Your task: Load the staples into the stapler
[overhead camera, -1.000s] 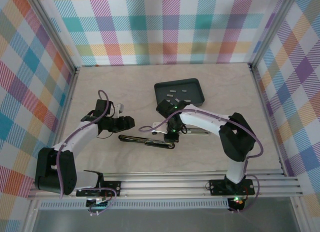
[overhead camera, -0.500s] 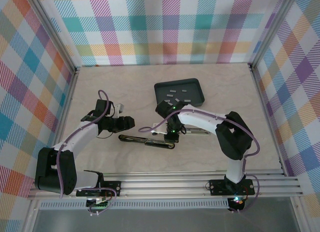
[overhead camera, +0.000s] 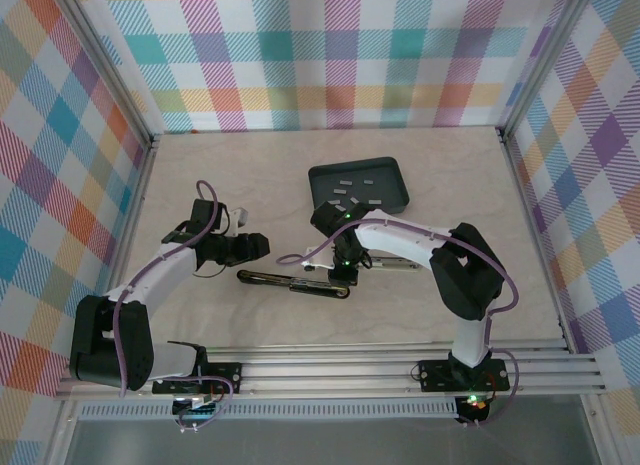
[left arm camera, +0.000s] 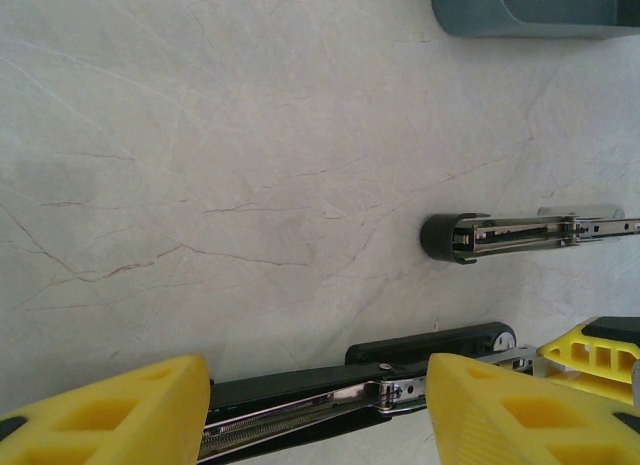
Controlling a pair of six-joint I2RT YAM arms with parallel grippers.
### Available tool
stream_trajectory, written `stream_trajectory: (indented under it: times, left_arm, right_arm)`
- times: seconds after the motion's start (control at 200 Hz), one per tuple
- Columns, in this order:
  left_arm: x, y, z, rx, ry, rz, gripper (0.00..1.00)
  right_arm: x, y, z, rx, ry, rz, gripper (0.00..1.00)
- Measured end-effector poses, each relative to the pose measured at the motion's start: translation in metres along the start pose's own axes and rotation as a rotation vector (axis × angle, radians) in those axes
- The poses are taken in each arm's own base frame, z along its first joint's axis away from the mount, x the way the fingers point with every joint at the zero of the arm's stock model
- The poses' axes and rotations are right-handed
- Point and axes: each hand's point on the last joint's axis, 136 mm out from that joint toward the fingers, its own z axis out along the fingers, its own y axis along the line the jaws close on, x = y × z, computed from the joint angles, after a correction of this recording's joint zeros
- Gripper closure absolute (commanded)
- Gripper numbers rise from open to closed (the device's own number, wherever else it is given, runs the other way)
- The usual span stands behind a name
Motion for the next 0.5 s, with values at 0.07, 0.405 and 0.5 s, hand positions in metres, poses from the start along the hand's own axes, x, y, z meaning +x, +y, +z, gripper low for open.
stream_trajectory:
  times: [0.07, 0.405, 0.5]
  left_arm:
    - [0.0000, 0.0000, 0.0000, 0.000, 0.000, 0.000, 0.40]
    - [0.0000, 0.0000, 0.0000, 0.000, 0.000, 0.000, 0.40]
    - [0.0000, 0.0000, 0.0000, 0.000, 0.000, 0.000, 0.40]
  right_arm:
    - [-0.0002, 0.0004, 0.0000, -0.002, -0.001, 0.000, 0.89]
    - [0.0011, 0.0027, 0.0000, -0.012, 0.004, 0.005, 0.89]
    - [0.0011, 0.0032, 0.0001, -0.014, 0.004, 0.004, 0.89]
